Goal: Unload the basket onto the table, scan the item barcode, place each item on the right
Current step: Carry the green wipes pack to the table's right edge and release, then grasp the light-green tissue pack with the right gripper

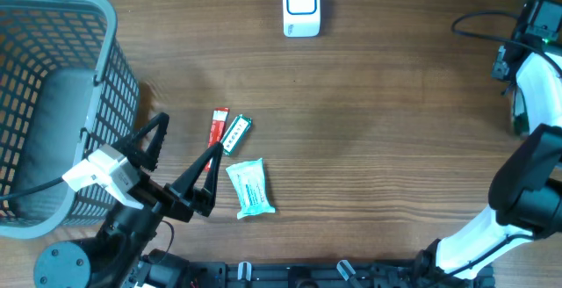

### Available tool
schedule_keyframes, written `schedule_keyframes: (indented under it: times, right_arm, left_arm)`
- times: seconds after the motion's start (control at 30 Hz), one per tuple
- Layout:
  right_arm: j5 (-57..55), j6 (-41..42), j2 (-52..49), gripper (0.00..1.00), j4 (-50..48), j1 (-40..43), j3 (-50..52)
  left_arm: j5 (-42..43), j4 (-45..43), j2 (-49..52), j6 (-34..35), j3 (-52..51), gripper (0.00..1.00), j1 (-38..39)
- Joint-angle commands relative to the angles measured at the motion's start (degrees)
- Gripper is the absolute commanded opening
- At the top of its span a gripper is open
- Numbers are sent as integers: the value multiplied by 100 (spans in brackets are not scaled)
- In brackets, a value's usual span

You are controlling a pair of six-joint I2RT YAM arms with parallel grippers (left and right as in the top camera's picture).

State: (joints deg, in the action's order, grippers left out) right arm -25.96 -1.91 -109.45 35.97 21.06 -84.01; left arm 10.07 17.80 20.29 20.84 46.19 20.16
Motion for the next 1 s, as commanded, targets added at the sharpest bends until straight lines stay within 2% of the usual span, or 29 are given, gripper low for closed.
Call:
schedule_keyframes:
  times: [0.0,0.07,0.13,0.23,0.3,0.4,0.43,0.5,0.63,0.77,0.9,0.97]
  right_arm:
    - [1047,444,125,100,192,155,-262]
    - [3206,459,597,100,487,85,-511]
    - [4496,678,990,100,702,-63,-514]
    - [5687,1543,1139,100,1384,-562,-501]
    - [6310,2142,1084,100,1373,-1158,-192]
    - [6330,3895,973,100,1266,-2343,411]
    - [6330,4153,946,100,1244,-2721,553]
    - [6102,3950,850,93,1222,-3532,776]
    - [5681,3086,774,92,1436,-5215,1196]
    - [5748,3241,765,93,203,-6472,2190]
    - [5571,3348,763,93,-673,-6876,2437]
    - [5442,3366,651,91,-754,-6944,2441]
  left_arm:
    - [-76,20,-22,-92,28,100,24]
    - [-120,11,-22,-120,90,99,24]
    - [-249,4,-20,-262,199,100,24]
    - [-420,9,-20,-662,654,100,24]
    - [-455,136,-20,-892,1126,99,24]
    - [-868,835,-20,-890,1674,99,24]
    - [-979,1043,-20,-890,1762,99,24]
    - [-1222,1478,-20,-887,1923,100,24]
    - [-1727,1891,-20,-887,1987,100,24]
    - [-1891,1928,-20,-844,1987,100,24]
    - [-1891,1961,-20,-841,1987,100,24]
    - [-1893,2000,-20,-774,1987,100,24]
